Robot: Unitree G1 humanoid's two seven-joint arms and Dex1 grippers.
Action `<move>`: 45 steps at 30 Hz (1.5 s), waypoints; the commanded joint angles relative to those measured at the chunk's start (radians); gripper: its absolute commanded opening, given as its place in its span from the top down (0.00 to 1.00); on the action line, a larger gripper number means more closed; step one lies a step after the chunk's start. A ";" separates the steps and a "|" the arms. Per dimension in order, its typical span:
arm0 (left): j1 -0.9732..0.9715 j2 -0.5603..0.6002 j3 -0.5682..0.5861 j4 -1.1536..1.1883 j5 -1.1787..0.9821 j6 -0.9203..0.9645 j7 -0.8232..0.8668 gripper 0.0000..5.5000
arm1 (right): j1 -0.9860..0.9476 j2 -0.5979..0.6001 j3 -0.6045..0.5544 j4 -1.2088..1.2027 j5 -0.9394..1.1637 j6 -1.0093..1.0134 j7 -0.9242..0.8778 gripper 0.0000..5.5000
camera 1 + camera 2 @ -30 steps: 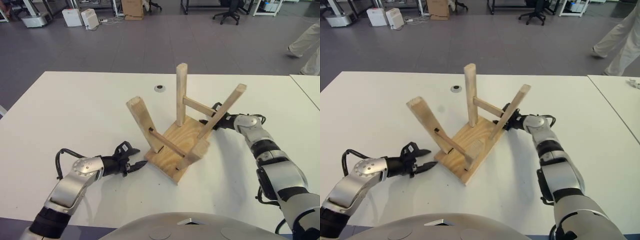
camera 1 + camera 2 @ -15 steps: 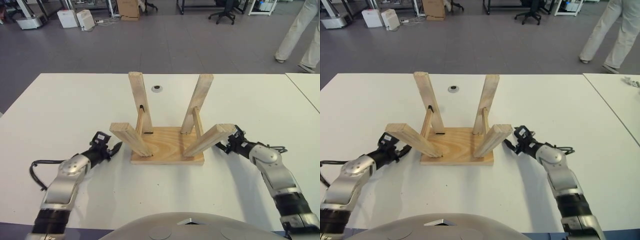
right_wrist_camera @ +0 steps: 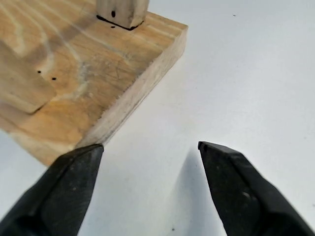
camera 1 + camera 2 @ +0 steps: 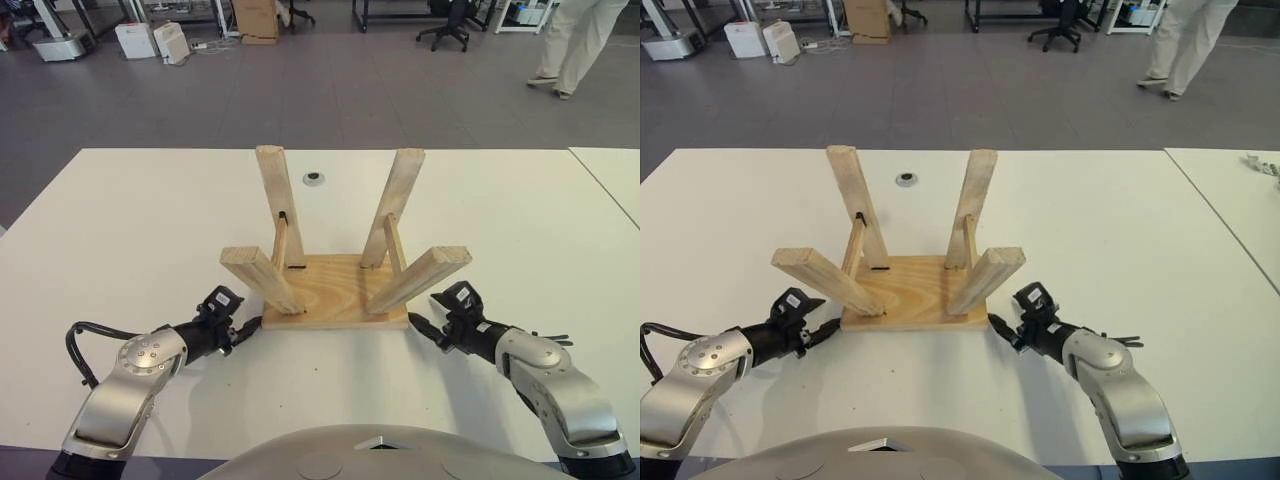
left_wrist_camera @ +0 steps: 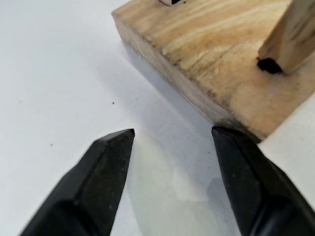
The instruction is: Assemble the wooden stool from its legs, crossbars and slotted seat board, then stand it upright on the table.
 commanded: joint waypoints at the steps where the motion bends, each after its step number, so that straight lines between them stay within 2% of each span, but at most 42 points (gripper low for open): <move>1: -0.082 -0.058 0.019 -0.219 -0.241 0.063 -0.086 0.47 | -0.152 0.073 -0.072 -0.177 0.278 0.164 0.039 0.34; 4: -0.105 -0.047 0.100 -0.250 -0.326 0.100 -0.101 0.47 | -0.196 0.059 -0.139 -0.232 0.374 0.252 0.052 0.34; 8: -0.153 -0.035 0.211 -0.283 -0.448 0.145 -0.093 0.47 | -0.226 -0.018 -0.193 -0.261 0.422 0.296 0.093 0.34; 12: -0.111 0.006 0.206 -0.278 -0.443 0.157 -0.112 0.47 | -0.207 -0.133 -0.217 -0.245 0.399 0.272 0.122 0.34; 14: -0.070 0.037 0.200 -0.227 -0.387 0.133 -0.129 0.47 | -0.170 -0.212 -0.205 -0.207 0.326 0.210 0.146 0.34; 18: -0.024 0.169 0.222 -0.056 -0.231 0.024 -0.189 0.47 | -0.117 -0.386 -0.202 -0.044 0.167 0.027 0.225 0.34; 22: 0.009 0.280 0.231 0.038 -0.184 -0.098 -0.348 0.47 | -0.089 -0.505 -0.160 0.146 0.111 -0.200 0.448 0.34; 26: -0.142 0.290 0.082 0.144 -0.152 -0.155 -0.471 0.47 | -0.273 -0.428 0.004 0.306 0.121 -0.314 0.608 0.34; 29: -0.309 0.248 -0.050 0.237 -0.077 -0.201 -0.503 0.47 | -0.425 -0.358 0.120 0.442 0.057 -0.384 0.646 0.34; 32: -0.410 0.200 -0.131 0.284 -0.036 -0.234 -0.520 0.47 | -0.514 -0.317 0.195 0.527 0.016 -0.429 0.688 0.34; 36: -0.458 0.170 -0.136 0.263 -0.082 -0.229 -0.551 0.47 | -0.542 -0.306 0.218 0.573 -0.009 -0.466 0.704 0.34; 37: -0.465 0.167 -0.127 0.260 -0.093 -0.227 -0.557 0.47 | -0.547 -0.308 0.220 0.580 -0.015 -0.472 0.707 0.38; 41: -0.509 0.152 -0.096 0.275 -0.133 -0.235 -0.574 0.59 | -0.549 -0.313 0.222 0.603 -0.038 -0.507 0.718 0.50; 45: -0.496 0.166 -0.118 0.281 -0.142 -0.229 -0.625 0.70 | -0.568 -0.295 0.200 0.603 -0.020 -0.512 0.719 0.62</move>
